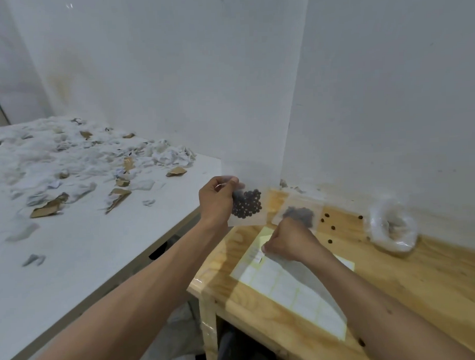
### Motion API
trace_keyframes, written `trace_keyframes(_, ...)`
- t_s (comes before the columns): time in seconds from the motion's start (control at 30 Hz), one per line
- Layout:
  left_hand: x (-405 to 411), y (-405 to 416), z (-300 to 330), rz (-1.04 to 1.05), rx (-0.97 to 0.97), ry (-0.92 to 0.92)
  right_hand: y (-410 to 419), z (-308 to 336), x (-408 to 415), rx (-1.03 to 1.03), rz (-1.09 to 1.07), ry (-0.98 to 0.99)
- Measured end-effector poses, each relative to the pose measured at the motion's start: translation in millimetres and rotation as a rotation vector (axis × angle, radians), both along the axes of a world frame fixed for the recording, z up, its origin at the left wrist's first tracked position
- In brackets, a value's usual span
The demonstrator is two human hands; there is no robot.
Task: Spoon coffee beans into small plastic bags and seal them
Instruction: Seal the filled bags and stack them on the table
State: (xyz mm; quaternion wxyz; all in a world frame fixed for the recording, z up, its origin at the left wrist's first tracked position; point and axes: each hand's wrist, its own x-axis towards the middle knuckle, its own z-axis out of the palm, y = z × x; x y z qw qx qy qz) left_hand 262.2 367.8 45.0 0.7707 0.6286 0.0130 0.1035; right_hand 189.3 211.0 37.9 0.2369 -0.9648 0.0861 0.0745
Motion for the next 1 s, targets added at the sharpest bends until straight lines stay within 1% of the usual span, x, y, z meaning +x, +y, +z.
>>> trace_keyframes(0.07,-1,1,-2,0.002,-0.005,0.011,4,0,1,0.008,-0.035,0.028)
trace_keyframes(0.17,-3,1,-3,0.0,-0.008,0.027,6,-1,2,0.026,-0.034,0.048)
trace_keyframes(0.23,-4,0,-4,-0.009,-0.015,0.03,6,-3,2,0.016,-0.023,0.03)
trace_keyframes(0.3,-5,0,-4,-0.011,-0.013,0.028,5,-4,1,0.055,-0.008,0.001)
trace_keyframes(0.37,-4,-1,-6,-0.011,0.005,0.034,0,2,-1,0.153,-0.002,-0.043)
trace_keyframes(0.4,-3,-2,-6,-0.016,0.013,0.039,-4,7,-3,0.236,-0.01,-0.079)
trace_keyframes(0.5,-1,-8,-6,-0.051,0.007,0.052,-20,26,-5,0.49,-0.063,-0.255)
trace_keyframes(0.57,-3,-18,-4,-0.089,0.01,0.04,-33,40,-5,0.596,-0.096,-0.382)
trace_keyframes(0.63,-10,-32,0,-0.161,0.019,0.009,-47,51,-4,0.672,-0.122,-0.462)
trace_keyframes(0.77,-23,-70,6,-0.29,0.005,0.008,-72,61,-5,0.64,-0.097,-0.567)
trace_keyframes(0.9,-31,-100,10,-0.332,-0.032,0.02,-91,58,-9,0.536,-0.153,-0.671)
trace_keyframes(1.0,-37,-117,10,-0.34,-0.027,0.023,-105,55,-15,0.543,-0.191,-0.713)
